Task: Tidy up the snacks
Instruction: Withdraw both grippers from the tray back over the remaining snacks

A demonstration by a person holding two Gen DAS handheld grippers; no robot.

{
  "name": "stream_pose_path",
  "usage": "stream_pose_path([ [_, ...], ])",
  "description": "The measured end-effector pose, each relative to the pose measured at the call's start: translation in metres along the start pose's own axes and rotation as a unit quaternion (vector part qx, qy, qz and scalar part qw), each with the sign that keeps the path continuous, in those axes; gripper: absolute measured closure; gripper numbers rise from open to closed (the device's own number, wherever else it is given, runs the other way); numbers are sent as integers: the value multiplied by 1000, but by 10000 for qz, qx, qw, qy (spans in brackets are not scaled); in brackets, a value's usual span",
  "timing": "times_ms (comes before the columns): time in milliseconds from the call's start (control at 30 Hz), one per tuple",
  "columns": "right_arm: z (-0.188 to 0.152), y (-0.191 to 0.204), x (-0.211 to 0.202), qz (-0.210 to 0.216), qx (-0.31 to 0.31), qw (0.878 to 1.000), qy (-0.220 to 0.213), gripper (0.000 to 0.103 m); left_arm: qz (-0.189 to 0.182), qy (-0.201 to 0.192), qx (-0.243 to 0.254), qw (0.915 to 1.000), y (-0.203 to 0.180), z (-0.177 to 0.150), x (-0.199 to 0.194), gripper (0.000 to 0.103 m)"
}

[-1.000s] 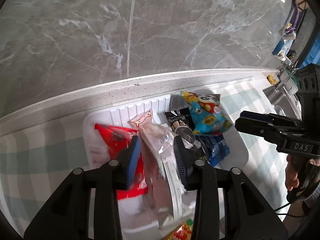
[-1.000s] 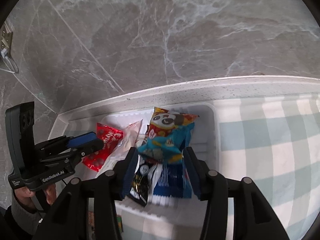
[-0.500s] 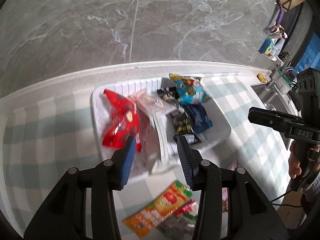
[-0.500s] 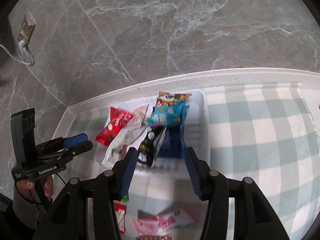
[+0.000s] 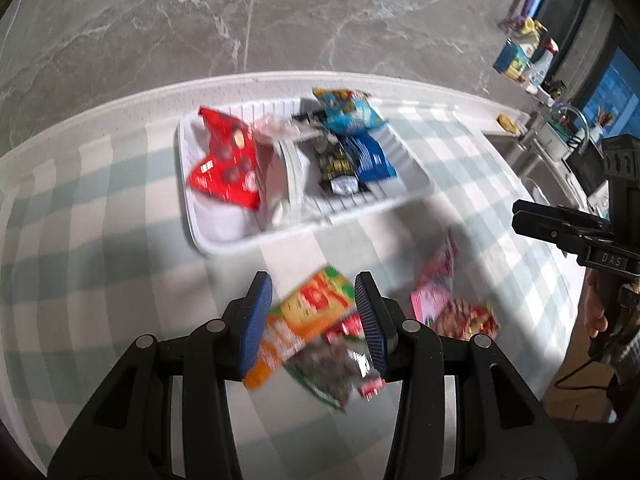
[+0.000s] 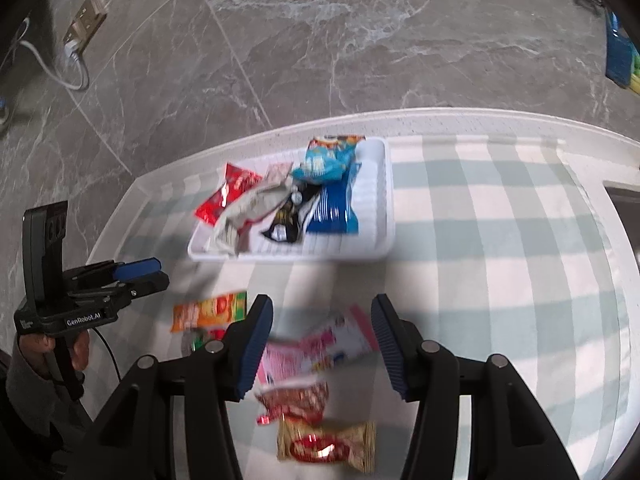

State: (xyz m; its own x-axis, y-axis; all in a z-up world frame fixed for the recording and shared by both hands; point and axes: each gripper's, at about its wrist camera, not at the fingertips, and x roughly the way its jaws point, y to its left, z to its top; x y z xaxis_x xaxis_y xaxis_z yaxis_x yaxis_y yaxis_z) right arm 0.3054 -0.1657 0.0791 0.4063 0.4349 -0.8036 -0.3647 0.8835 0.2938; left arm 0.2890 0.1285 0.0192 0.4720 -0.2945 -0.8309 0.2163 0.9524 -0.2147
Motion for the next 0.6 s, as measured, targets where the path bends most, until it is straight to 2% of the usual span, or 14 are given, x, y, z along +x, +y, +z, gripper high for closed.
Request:
stream_pose_path([
  [233,-41,11,-9,-229,-405,9989,103,47,71,164,224,9996,-13,-39,-3,62],
  [333,-59,20,-11,-392,-815,9958,150,47,77,225,350,9991,-18,-52,-4,62],
  [433,-76,28,-12,-473,-1229,9910,228,47,83,252,529,9982,-24,-59,-2,61],
  [600,-101,40,-8,-820,-2081,9741,318,47,70,345,795,9962,-33,-67,7,60],
])
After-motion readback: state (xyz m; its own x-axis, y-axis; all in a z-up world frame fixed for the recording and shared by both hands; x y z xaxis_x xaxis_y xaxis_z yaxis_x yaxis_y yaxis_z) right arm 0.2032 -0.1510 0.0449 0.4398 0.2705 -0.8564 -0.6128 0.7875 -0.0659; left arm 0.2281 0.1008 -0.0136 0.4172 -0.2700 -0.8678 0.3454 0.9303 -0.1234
